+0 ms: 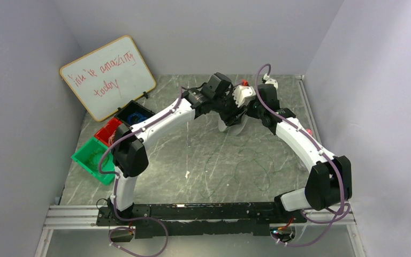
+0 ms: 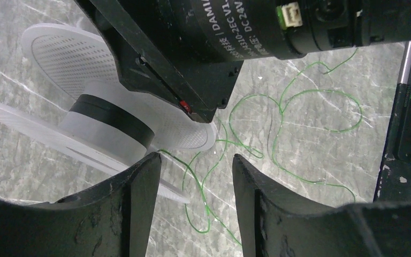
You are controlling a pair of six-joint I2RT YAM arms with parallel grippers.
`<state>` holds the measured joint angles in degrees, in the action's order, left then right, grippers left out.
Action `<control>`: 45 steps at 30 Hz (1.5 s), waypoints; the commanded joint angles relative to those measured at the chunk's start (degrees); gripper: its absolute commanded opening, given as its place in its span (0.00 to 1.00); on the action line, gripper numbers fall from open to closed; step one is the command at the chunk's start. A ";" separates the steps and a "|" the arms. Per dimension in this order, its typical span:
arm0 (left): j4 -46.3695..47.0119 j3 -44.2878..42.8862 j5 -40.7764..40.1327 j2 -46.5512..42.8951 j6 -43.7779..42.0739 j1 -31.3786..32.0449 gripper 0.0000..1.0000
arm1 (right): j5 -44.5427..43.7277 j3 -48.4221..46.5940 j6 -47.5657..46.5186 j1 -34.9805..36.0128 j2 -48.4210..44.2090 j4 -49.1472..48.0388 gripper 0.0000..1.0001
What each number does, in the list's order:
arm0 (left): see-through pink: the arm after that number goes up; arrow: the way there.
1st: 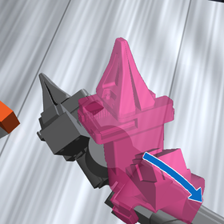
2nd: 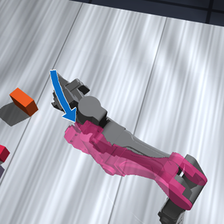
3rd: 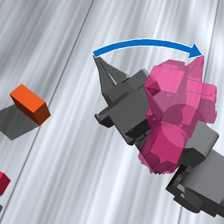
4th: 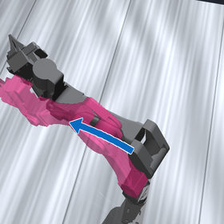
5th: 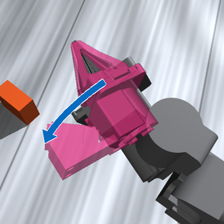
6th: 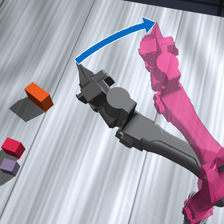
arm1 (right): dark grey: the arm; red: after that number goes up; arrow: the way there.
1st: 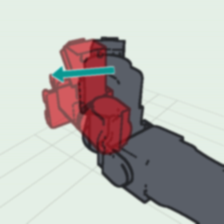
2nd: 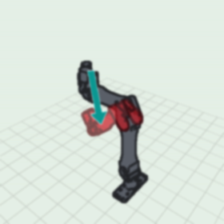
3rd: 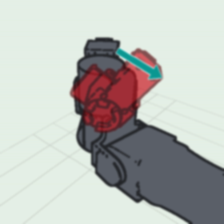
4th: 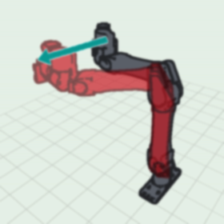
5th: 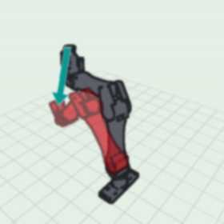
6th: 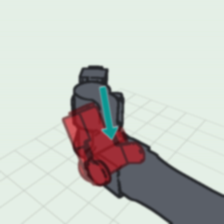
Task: Wrap the cables
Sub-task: Wrap the cable around the cable reel.
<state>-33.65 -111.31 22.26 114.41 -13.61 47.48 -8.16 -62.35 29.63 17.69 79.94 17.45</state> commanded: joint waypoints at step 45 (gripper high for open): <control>1.62 2.77 -21.37 -0.33 -2.16 5.11 0.40 | 3.08 -2.03 1.58 -1.15 -0.18 -3.74 0.00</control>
<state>-33.69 -109.40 5.76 114.39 -14.98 51.33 -5.85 -62.35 29.65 16.25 81.28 17.52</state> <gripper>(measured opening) 0.407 0.039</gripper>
